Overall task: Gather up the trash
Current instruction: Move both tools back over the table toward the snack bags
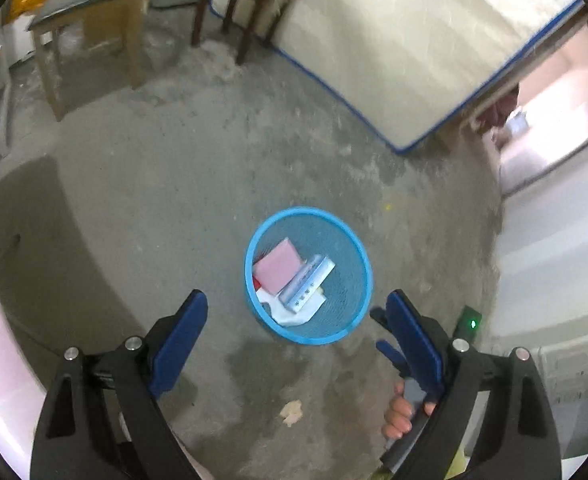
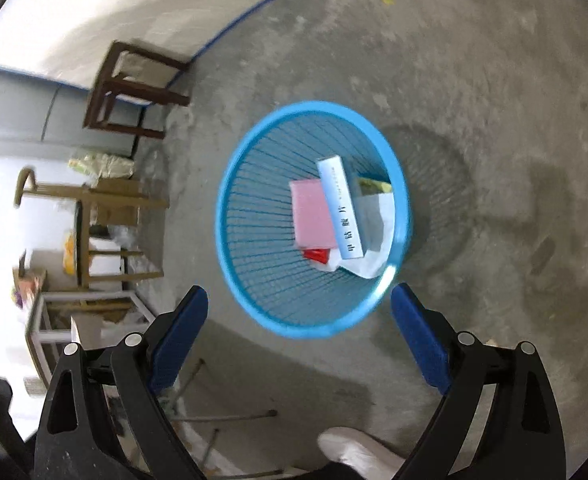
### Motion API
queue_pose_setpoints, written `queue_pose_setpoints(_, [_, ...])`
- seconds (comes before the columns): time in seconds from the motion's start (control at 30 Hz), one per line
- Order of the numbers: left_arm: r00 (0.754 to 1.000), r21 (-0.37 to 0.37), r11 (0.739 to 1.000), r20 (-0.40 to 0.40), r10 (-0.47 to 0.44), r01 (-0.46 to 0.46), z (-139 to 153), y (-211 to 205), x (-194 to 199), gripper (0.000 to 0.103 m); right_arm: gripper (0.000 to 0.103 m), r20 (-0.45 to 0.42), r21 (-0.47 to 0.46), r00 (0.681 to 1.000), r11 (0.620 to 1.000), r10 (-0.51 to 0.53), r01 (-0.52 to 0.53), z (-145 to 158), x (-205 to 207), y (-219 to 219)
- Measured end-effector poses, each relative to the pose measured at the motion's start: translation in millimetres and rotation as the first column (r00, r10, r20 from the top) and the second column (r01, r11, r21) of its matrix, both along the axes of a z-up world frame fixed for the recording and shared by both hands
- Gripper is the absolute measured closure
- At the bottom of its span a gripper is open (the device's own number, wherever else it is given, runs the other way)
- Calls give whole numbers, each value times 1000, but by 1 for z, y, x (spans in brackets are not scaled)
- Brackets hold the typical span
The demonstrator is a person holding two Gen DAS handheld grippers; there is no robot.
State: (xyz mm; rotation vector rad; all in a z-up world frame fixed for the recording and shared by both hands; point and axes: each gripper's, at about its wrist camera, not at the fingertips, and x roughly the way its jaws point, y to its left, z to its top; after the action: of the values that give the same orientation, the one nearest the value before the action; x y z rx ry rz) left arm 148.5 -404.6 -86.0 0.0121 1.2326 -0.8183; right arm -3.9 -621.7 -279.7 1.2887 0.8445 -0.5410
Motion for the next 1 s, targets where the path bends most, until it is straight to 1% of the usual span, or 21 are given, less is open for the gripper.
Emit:
queue_pose_setpoints(0.1, [999, -94, 994, -17, 48, -50, 18, 44, -10, 15, 14, 15, -52, 998, 997, 54, -53, 33, -8, 22])
queue_pose_setpoints(0.13, [998, -104, 993, -4, 63, -63, 23, 54, -13, 15, 14, 24, -65, 997, 995, 72, -70, 42, -9, 29])
queue_pose_setpoints(0.2, [996, -134, 988, 35, 82, -77, 35, 77, -20, 15, 14, 42, -107, 993, 988, 113, -108, 65, -11, 47])
queue_pose_setpoints(0.27, [989, -149, 985, 105, 106, -90, 52, 107, -31, 15, 14, 47, -168, 988, 976, 150, -140, 89, -11, 67])
queue_pose_setpoints(0.3, [983, -151, 984, 142, 114, -93, 61, 123, -37, 15, 13, 47, -194, 985, 969, 163, -152, 98, -10, 76])
queue_pose_setpoints(0.37, [975, -153, 984, 187, 121, -93, 75, 152, -46, 14, 11, 49, -256, 978, 949, 200, -182, 123, -6, 96])
queue_pose_setpoints(0.47, [966, -183, 976, 207, 155, -117, 93, 201, -56, 11, 8, 48, -353, 965, 908, 258, -225, 155, 3, 122])
queue_pose_setpoints(0.53, [954, -203, 970, 236, 182, -135, 106, 237, -62, 10, 8, 24, -439, 954, 861, 299, -258, 184, 14, 149])
queue_pose_setpoints(0.57, [942, -199, 969, 268, 200, -149, 111, 256, -66, 9, 8, 8, -465, 952, 844, 306, -268, 192, 18, 158])
queue_pose_setpoints(0.6, [931, -188, 968, 293, 217, -166, 115, 270, -69, 9, 8, -10, -500, 948, 819, 318, -280, 205, 24, 172])
queue_pose_setpoints(0.63, [907, -172, 964, 338, 251, -203, 120, 297, -74, 7, 8, -17, -526, 942, 799, 334, -293, 215, 28, 185])
queue_pose_setpoints(0.67, [894, -168, 960, 357, 272, -225, 122, 312, -76, 6, 8, -22, -564, 933, 766, 360, -309, 227, 34, 202])
queue_pose_setpoints(0.7, [871, -162, 948, 378, 315, -273, 124, 338, -79, 6, 8, -25, -595, 924, 737, 382, -321, 234, 38, 215])
queue_pose_setpoints(0.73, [858, -160, 939, 384, 342, -303, 125, 354, -81, 6, 8, -28, -629, 914, 703, 405, -331, 240, 42, 229])
queue_pose_setpoints(0.77, [845, -164, 928, 383, 373, -335, 127, 375, -83, 6, 8, -27, -674, 897, 654, 442, -343, 249, 47, 250])
queue_pose_setpoints(0.83, [823, -172, 901, 365, 435, -399, 127, 417, -88, 6, 8, -14, -714, 854, 593, 520, -372, 255, 54, 277])
queue_pose_setpoints(0.87, [813, -174, 889, 359, 458, -424, 127, 433, -91, 6, 8, -15, -725, 828, 564, 560, -395, 257, 60, 290])
queue_pose_setpoints(0.9, [792, -172, 869, 360, 494, -464, 126, 456, -96, 6, 8, -27, -732, 797, 531, 603, -426, 256, 70, 307])
queue_pose_setpoints(0.93, [777, -168, 859, 368, 510, -484, 126, 469, -99, 6, 8, -40, -737, 765, 498, 642, -457, 254, 78, 323])
queue_pose_setpoints(0.97, [762, -165, 850, 381, 524, -501, 128, 483, -104, 6, 8, -51, -739, 743, 475, 668, -478, 253, 85, 335])
queue_pose_setpoints(1.0, [752, -172, 847, 395, 527, -503, 128, 498, -110, 6, 8, -64, -743, 706, 438, 705, -505, 250, 93, 354])
